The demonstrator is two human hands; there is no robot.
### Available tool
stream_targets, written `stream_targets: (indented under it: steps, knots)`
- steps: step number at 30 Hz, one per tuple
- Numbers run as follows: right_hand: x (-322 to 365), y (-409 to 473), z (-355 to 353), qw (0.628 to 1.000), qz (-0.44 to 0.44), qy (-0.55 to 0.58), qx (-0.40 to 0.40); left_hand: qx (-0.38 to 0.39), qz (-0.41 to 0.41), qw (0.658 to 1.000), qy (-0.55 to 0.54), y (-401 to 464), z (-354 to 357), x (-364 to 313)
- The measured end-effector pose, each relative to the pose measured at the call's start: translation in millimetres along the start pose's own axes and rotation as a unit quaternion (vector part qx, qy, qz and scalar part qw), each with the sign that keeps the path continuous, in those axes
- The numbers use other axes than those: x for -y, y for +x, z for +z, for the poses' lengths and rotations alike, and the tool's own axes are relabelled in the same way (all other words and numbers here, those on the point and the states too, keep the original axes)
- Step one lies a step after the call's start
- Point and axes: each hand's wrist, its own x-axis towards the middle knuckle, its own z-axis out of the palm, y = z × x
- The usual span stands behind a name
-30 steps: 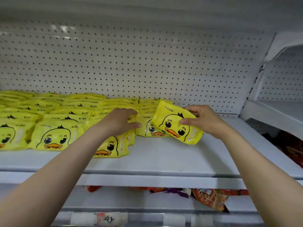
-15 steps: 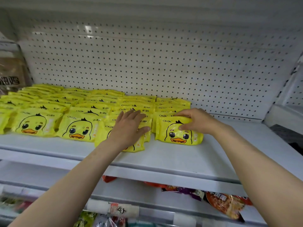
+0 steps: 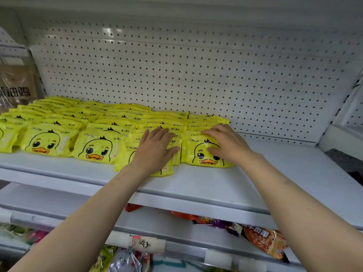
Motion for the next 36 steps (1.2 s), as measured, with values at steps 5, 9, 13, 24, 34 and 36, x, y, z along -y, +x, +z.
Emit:
stream_targets:
  steps: [5,9,13,24,34,36]
  knots:
    - [14.2,-9.8,5.8,0.998,0.000,-0.054,-0.028,0.006,0.004,1.000,0.022,-1.5,-3.7,-3.4]
    - [24.7,-16.2,9.4,0.996,0.015,-0.081,-0.042,0.016,0.003,0.999,0.035,-2.5,-7.9,-7.0]
    - [33.5,-14.7,-4.0,0.993,0.019,-0.115,-0.027,0.043,-0.025,0.998,0.045,-1.5,-20.1,-11.5]
    - [143.6,-4.8,-54.7,0.995,-0.063,-0.076,-0.028,0.023,-0.094,0.994,0.058,-43.7,-130.3,27.3]
    - [363.9,-30.0,-29.2,0.984,-0.145,0.079,-0.064,0.028,-0.168,0.983,0.062,-210.7,-247.8,145.4]
    - [406.8,-37.5,-17.1,0.979,-0.165,0.098,-0.062,0.028,-0.188,0.980,0.067,-250.4,-268.4,168.9]
